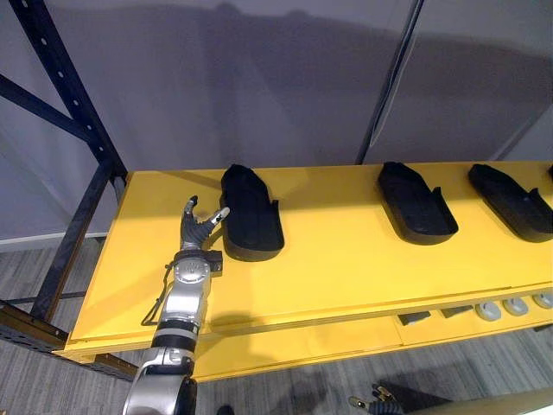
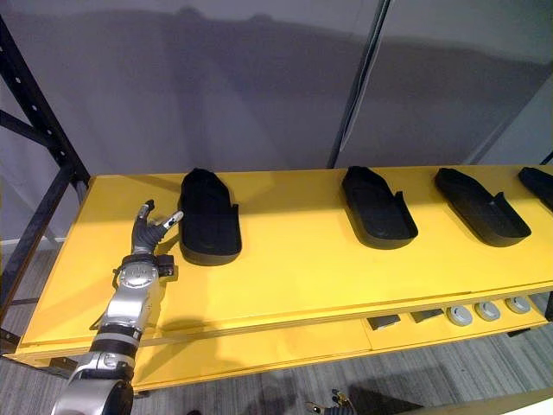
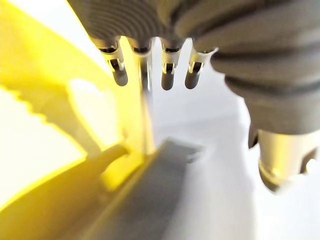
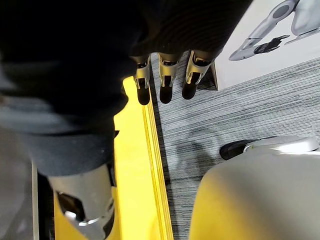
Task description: Walk over and take plastic housings, then place them on the shelf
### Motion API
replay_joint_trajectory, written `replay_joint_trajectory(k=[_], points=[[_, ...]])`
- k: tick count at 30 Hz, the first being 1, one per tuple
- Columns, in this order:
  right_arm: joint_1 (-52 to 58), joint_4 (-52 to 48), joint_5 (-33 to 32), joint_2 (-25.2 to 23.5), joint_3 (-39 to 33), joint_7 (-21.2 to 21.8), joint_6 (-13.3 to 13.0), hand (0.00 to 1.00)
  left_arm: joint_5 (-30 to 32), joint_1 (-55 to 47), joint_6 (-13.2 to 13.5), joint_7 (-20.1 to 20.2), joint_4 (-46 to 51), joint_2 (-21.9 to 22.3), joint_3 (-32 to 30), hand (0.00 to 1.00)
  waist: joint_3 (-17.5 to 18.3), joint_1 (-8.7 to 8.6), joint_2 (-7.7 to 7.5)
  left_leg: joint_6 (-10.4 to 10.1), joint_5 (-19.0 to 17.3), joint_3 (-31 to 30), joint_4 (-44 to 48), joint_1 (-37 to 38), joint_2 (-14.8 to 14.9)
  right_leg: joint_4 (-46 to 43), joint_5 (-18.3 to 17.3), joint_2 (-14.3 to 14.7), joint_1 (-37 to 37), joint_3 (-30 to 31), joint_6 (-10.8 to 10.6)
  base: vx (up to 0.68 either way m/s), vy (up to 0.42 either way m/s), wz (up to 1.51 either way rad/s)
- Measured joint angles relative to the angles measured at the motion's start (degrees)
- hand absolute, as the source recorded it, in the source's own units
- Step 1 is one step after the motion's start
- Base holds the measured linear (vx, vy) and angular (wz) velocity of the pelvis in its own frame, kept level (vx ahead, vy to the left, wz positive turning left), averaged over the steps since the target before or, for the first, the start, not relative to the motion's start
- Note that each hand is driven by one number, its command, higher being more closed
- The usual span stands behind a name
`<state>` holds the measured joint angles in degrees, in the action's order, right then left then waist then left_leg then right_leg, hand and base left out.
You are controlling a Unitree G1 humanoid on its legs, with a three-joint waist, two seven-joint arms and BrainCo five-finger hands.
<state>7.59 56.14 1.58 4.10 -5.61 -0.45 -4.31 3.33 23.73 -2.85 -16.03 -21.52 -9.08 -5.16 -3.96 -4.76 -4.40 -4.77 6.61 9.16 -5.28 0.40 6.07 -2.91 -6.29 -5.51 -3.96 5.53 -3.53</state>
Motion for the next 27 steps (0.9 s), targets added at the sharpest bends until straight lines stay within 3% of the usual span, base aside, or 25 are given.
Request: replay_joint_trajectory(k=[5, 12, 13, 19, 23, 27], points=[[-0.1, -0.5, 0.0, -0.1, 0.0, 0.0, 0.6, 0.00, -1.7, -2.5, 1.1, -0.1, 5.0, 2.4, 0.3, 0.00, -0.1, 0.31, 0.09, 0.0, 0.0, -0.2, 0.0, 1.1, 0.1, 0.5, 0.0, 0.1, -1.9, -0.6, 0.0, 0.06, -0.014, 0.06], [0.7, -1.8, 0.0, -0.1, 0.0, 0.0, 0.6, 0.00, -1.6, -12.1, 4.7, 0.3, 26.1, 4.4, 6.8, 0.00, -0.1, 1.08, 0.64, -0.2, 0.3, -0.2, 0.2, 1.1, 0.6, -0.4, 0.0, 0.5, -1.9, -0.7, 0.0, -0.01, -0.004, 0.02], [1.5, -2.7, 0.0, 0.0, 0.0, 0.0, 0.5, 0.00, -0.6, -15.0, 5.5, 0.7, 29.8, 4.5, 8.7, 1.00, -0.1, 1.45, 0.86, -0.2, 0.2, -0.1, 0.2, 1.1, 0.7, -0.6, 0.0, 0.6, -1.7, -0.3, 0.0, -0.08, 0.003, -0.04], [4.6, -3.9, -0.1, 0.7, 0.0, -0.1, 0.4, 0.00, 5.5, -30.3, 9.1, 4.5, 39.0, 6.0, 17.7, 1.00, 0.4, 3.00, 2.11, -0.4, -0.4, 0.3, 0.0, 1.1, 0.9, -1.9, -0.8, 0.8, -0.5, -0.1, -0.6, -0.11, 0.001, -0.01], [6.4, -5.3, -0.1, 0.6, 0.0, -0.5, -0.4, 0.00, 10.5, -35.5, 9.9, 6.9, 39.0, 6.0, 22.4, 1.00, 0.6, 3.91, 1.97, -0.4, -0.4, 0.4, 0.0, 0.7, 0.9, -1.9, -0.9, 0.8, 0.0, -0.2, -1.0, -0.04, 0.002, 0.00], [6.6, -5.9, 0.0, 0.4, 0.0, -0.8, -0.4, 0.00, 14.1, -35.6, 10.3, 8.0, 36.0, 6.2, 23.4, 1.00, 1.0, 4.21, 1.87, -0.1, 0.0, 0.4, 0.0, 0.6, 0.8, -1.8, -0.9, 0.6, 0.0, -0.4, -1.0, 0.01, 0.000, 0.01]])
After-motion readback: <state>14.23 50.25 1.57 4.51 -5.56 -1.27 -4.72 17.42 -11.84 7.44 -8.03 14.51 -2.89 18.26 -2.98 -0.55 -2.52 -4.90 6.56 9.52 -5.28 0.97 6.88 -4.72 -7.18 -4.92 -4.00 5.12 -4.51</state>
